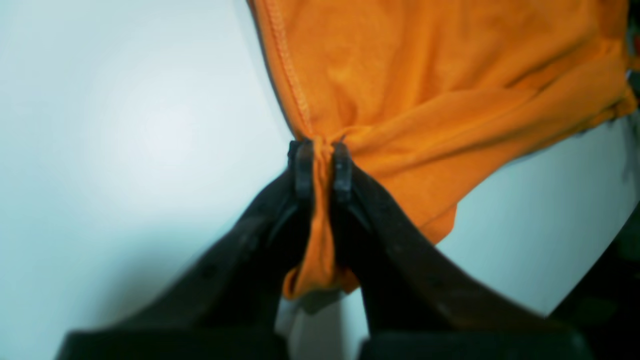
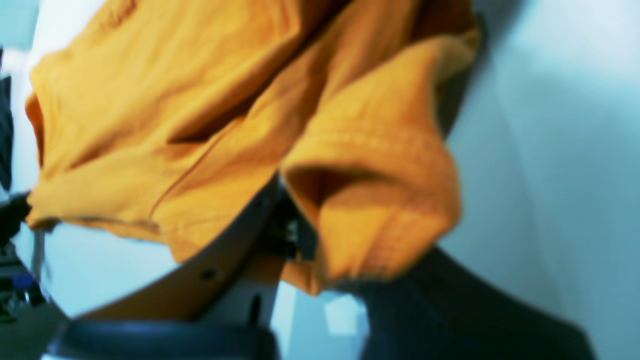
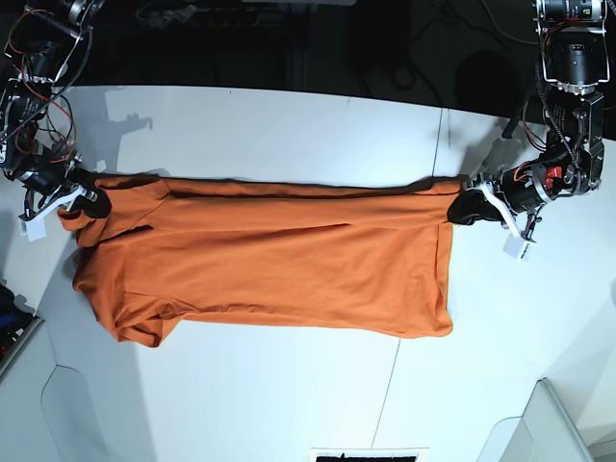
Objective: Layout the t-shirt on the table in an organized manner, then fold the t-shirt properly
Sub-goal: 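Fold the collar edge over the shirt body with both grippers and release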
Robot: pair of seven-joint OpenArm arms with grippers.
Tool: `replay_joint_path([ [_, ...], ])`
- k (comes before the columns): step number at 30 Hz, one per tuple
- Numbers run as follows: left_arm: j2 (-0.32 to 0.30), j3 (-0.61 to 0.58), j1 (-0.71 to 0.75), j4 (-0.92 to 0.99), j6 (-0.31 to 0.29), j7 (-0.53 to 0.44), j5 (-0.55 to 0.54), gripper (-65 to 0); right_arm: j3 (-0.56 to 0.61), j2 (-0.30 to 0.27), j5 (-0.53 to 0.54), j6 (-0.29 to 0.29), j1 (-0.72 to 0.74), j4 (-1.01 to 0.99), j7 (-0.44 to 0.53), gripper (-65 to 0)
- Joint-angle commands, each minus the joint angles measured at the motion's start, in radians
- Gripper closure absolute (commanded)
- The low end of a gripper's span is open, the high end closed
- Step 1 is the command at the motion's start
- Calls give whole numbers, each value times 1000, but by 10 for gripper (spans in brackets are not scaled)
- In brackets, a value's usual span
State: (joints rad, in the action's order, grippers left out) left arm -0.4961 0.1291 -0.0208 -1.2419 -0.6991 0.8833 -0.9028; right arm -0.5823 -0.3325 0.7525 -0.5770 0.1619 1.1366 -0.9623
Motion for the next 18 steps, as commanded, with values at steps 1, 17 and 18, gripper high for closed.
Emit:
replay_joint_path([
  [1,-32,4,6,-31,1,23,-9,0,-6,-27,30,-6,-14,37,-15,0],
  [17,-119,4,327,-371,1,66,-73,0,-8,-99,59,-6,-370,389,-29,0],
  [18,-119,4,332,-375,1,63,-73,0,-8,-99,59,-6,-377,393,-24,0],
])
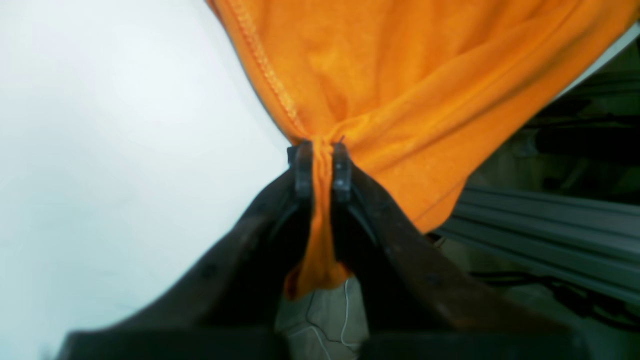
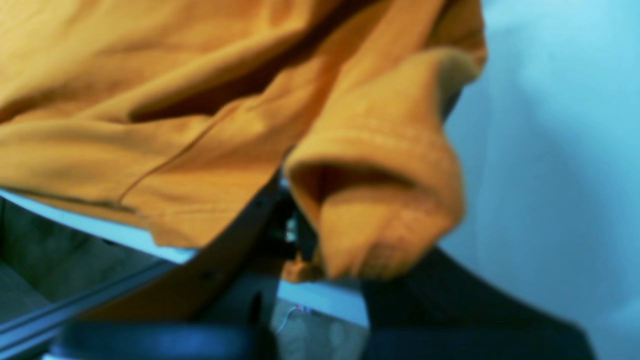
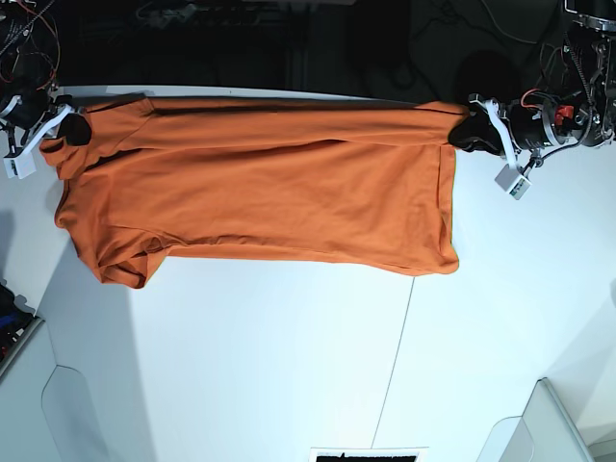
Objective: Layout the t-shirt on the table in an organized manner, then fold the t-shirt properly
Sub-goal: 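Fold the collar edge over the shirt body with both grippers and release, then move both grippers to the hem corners of the shirt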
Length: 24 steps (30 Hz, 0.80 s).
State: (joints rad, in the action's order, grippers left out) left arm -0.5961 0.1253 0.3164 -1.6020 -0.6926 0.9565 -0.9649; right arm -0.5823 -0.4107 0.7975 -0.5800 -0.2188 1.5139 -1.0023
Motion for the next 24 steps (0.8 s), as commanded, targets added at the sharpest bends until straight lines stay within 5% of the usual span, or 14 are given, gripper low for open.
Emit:
replay_joint_path([
  [1,-18,8,-3,-14,-6,-11,-11,0,-8,-21,13,-3,1,15,15,0],
  [5,-19,8,-3,-14,-6,-12,-10,0,-8,-21,-10,0,0,15,15,0],
  [6,-19,8,-3,-14,-6,-12,-9,-46,-8,-21,-13,0,-1,15,14,0],
  [9,-19,8,-3,-14,-6,-14,-4,-210,-11,-21,-16,0,-1,15,15,-215],
  [11,-19,8,-3,-15,-6,-14,-4,-250,-27,-21,-16,0,0,16,23,-290],
  [18,-19,146,-6,-34,-6,-14,-74,-250,-173,-27,8,0,3,16,47,-295],
  [24,-35,216,-33,-34,-6,-18,-127,-253,-194,-93,-4,0,36,16,96,-295],
])
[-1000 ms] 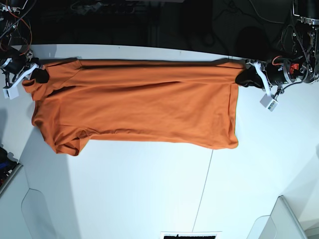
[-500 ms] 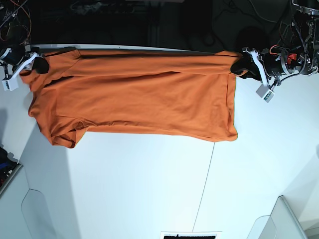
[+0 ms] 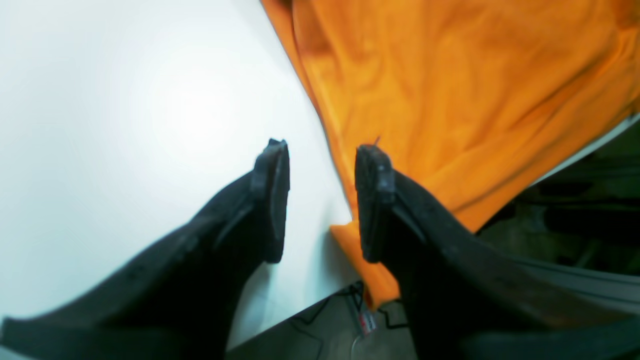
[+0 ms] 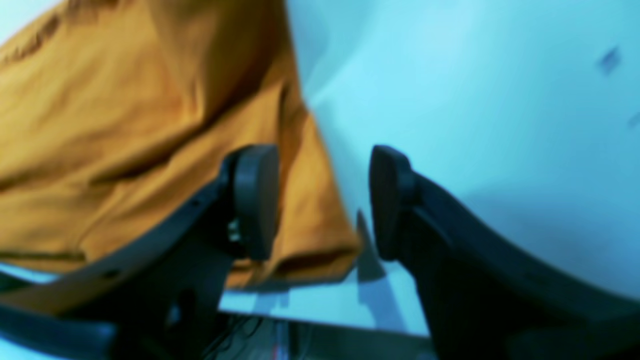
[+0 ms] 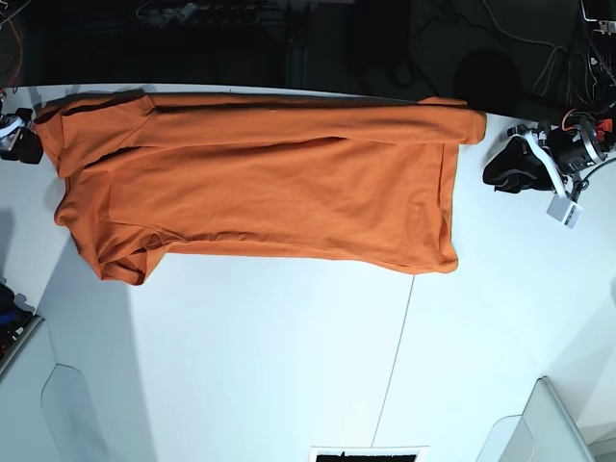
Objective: Layout the t-shirt on the table in an organized manner, then fold the t-shirt properly
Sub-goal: 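Move both grippers to the hem corners of the shirt, then fold the hem edge over toward the collar with both grippers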
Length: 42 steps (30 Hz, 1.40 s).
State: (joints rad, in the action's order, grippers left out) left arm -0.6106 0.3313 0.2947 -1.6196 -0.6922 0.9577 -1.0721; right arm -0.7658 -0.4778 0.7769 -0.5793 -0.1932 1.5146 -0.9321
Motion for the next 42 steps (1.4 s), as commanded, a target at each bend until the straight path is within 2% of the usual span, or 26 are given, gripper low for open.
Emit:
replay_joint_path([
  [1,-22,10,-16,-16,-6,-27,-21,-256,-11,-35,16,0,30,15,28,-295],
  [5,-21,9,-26,-16,-6,-64,-20,-257,6,-45,16,0,127,15,26,-295],
  [8,-21,8,-32,-16,-6,-64,-16,-257,81,-45,-4,-1,211,15,24,-295],
  [11,-21,8,-43,-16,-6,-64,-7,-257,203,-45,-98,2,303,11,56,-295],
  [13,-21,8,-48,-16,-6,-74,-3,-257,293,-45,-174,30,364,-12,94,-295],
  [14,-21,8,-51,-16,-6,-89,11,-274,336,-45,-203,40,394,-35,110,-295],
  [17,-21,-6,-74,4,-6,-151,72,-389,441,-35,-272,68,487,-140,151,-295],
  [20,-21,-58,-147,63,-6,-209,138,-409,502,-20,-307,73,570,-270,174,-295],
  [24,-16,-154,-293,199,-6,-247,212,-409,529,-18,-306,78,612,-392,182,-295],
  [30,31,-251,-470,411,-6,-252,220,-409,529,-18,-305,76,611,-484,181,-295],
  [34,75,-282,-519,485,-6,-271,226,-409,529,-18,-291,51,611,-501,179,-295],
  [38,129,-284,-557,557,-6,-312,330,-409,529,-18,-262,51,611,-501,169,-295],
  [42,153,-315,-563,589,-6,-334,383,-408,529,-17,-222,51,611,-501,151,-295],
])
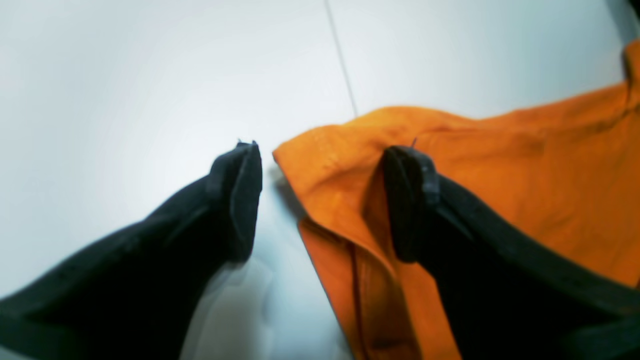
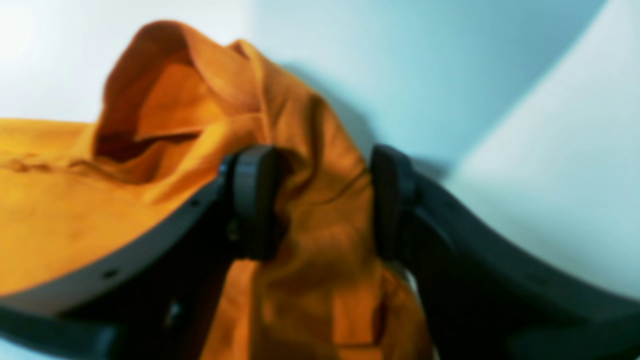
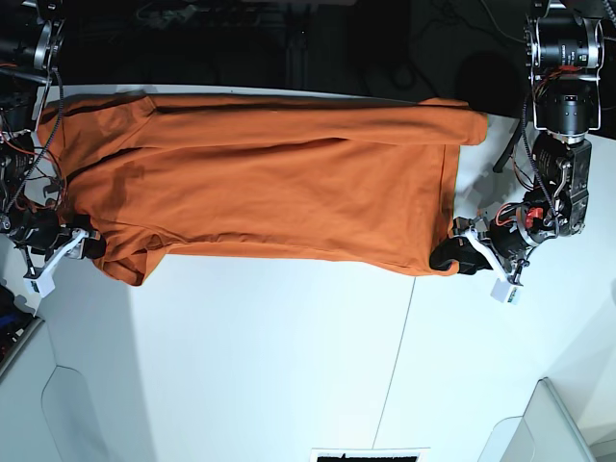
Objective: Layout the t-shirt on the table in an organized manner, then fold the t-shirt properly
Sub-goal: 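Fold the hem edge over toward the collar with both grippers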
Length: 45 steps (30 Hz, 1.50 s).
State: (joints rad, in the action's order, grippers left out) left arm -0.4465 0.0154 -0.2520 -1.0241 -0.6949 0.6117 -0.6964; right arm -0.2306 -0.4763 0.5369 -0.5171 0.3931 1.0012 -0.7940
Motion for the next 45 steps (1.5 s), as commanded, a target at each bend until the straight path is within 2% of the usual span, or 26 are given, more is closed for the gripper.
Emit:
replay_joint_path([
  [1,-10,-13,-16,-7,-3,2,28,-408,-6,-19,29,-16,25,13,7,-292],
  [3,-11,-36,-17,-7,-3,-18,51,-385,-6,-19,46,-41,25,13,0,-251],
  [4,-11,-42,-17,-8,-3,-19,55,-326,-6,-19,47,-41,25,13,-3,-201],
  [7,-13,-42,-18,-12,-3,-9,54,-13,-6,-19,46,-40,25,13,-3,-3],
  [8,-14,-42,-21,-12,-3,-9,54,0,-6,-19,46,-41,25,13,-1,0],
  [13,-20,-42,-87,-13,-3,-9,92,0,-6,-23,-45,-41,35,13,82,0],
  [17,-20,-42,-158,-7,-3,33,100,0,-6,-25,-66,-40,69,13,87,0],
  [19,-25,-42,-182,-8,-3,88,50,0,-6,-26,-55,-40,96,14,78,0],
  [25,-78,-42,-180,-79,-3,285,-200,0,-8,-60,21,-41,106,59,-1,0],
  [32,-190,-42,-65,-254,-3,381,-343,0,-13,-143,97,-41,-39,194,-26,0],
  [36,-248,-42,43,-361,-3,392,-367,0,-19,-177,99,-42,-131,255,-26,0],
  [45,-268,-42,234,-463,-3,410,-369,0,-56,-180,99,-41,-271,296,-18,0],
])
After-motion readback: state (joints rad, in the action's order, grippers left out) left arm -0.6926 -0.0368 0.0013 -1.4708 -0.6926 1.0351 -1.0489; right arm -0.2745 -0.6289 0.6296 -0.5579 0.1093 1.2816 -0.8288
